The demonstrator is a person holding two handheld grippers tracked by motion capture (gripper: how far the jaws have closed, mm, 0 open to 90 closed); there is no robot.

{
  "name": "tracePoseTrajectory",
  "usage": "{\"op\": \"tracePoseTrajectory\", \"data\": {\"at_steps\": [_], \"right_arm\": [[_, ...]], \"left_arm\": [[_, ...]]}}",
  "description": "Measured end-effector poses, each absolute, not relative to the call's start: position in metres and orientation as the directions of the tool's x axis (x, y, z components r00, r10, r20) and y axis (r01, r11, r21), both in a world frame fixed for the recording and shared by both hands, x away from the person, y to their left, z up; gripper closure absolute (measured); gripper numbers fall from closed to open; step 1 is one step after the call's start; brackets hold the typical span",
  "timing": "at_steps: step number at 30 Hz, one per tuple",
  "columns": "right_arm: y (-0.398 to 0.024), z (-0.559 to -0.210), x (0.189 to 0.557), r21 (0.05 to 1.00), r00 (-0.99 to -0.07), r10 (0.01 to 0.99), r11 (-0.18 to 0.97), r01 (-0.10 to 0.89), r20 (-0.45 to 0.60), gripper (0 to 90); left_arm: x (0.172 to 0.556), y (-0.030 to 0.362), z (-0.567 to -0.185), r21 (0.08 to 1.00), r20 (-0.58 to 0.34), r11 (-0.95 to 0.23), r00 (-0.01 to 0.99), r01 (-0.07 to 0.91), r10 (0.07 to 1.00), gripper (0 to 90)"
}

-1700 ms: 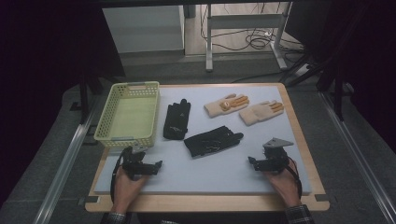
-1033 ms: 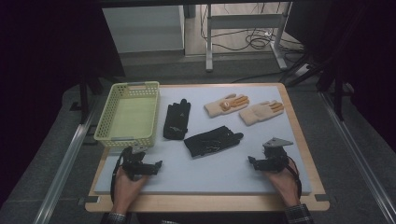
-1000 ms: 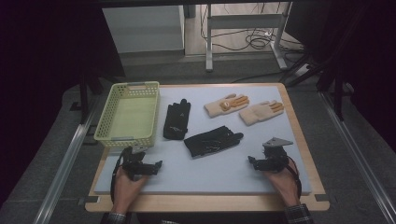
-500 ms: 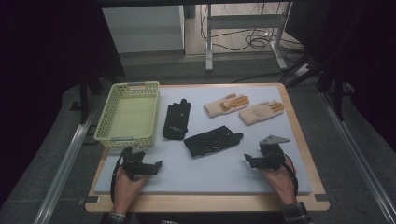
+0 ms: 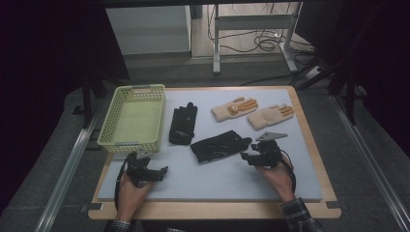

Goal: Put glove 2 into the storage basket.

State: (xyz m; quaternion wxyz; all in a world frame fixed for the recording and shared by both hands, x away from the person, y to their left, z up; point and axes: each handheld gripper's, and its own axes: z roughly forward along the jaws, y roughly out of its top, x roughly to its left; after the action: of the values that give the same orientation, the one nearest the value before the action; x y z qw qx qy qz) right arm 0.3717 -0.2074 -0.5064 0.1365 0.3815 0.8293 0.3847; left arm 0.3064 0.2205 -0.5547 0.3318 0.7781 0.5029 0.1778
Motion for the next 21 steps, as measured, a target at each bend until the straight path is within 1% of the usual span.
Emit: {"op": "tracePoseTrajectory", "data": {"at_steps": [1,2,4,9,10,11,12,14,16,18,21], "right_arm": [[-0.207,-0.506,0.372,0.742,-0.672,0.738,0.413,0.528,0.067,39.4],[-0.2,-0.504,0.376,0.742,-0.68,0.729,0.415,0.526,0.075,42.0],[-0.193,-0.502,0.379,0.739,-0.686,0.723,0.417,0.529,0.083,42.8],[-0.176,-0.5,0.385,0.736,-0.701,0.708,0.429,0.525,0.087,42.4],[-0.167,-0.5,0.388,0.734,-0.704,0.705,0.432,0.525,0.088,37.9],[-0.167,-0.5,0.388,0.734,-0.704,0.705,0.432,0.525,0.088,37.9],[-0.157,-0.5,0.392,0.725,-0.696,0.712,0.432,0.537,0.092,33.3],[-0.153,-0.5,0.394,0.723,-0.696,0.712,0.432,0.54,0.095,32.2],[-0.138,-0.5,0.398,0.718,-0.689,0.718,0.428,0.549,0.099,28.1],[-0.13,-0.501,0.4,0.717,-0.683,0.724,0.428,0.551,0.094,26.3],[-0.121,-0.503,0.402,0.712,-0.676,0.732,0.427,0.557,0.091,25.7]], "left_arm": [[0.306,0.221,-0.555,0.695,-0.057,-0.274,0.431,0.665,0.901,2.0],[0.306,0.221,-0.555,0.695,-0.057,-0.274,0.431,0.665,0.901,2.0],[0.306,0.221,-0.555,0.695,-0.057,-0.274,0.431,0.665,0.901,2.0],[0.306,0.221,-0.555,0.695,-0.057,-0.274,0.431,0.665,0.9,2.0],[0.306,0.221,-0.555,0.695,-0.057,-0.274,0.431,0.665,0.9,2.0],[0.306,0.221,-0.555,0.695,-0.057,-0.275,0.431,0.665,0.9,2.0],[0.306,0.221,-0.555,0.695,-0.057,-0.274,0.431,0.665,0.9,2.0],[0.306,0.221,-0.555,0.695,-0.057,-0.274,0.431,0.665,0.9,2.0],[0.306,0.221,-0.555,0.695,-0.057,-0.274,0.431,0.665,0.9,2.0],[0.306,0.221,-0.555,0.695,-0.057,-0.274,0.431,0.665,0.9,2.0],[0.306,0.221,-0.555,0.695,-0.057,-0.274,0.431,0.665,0.9,2.0]]}}
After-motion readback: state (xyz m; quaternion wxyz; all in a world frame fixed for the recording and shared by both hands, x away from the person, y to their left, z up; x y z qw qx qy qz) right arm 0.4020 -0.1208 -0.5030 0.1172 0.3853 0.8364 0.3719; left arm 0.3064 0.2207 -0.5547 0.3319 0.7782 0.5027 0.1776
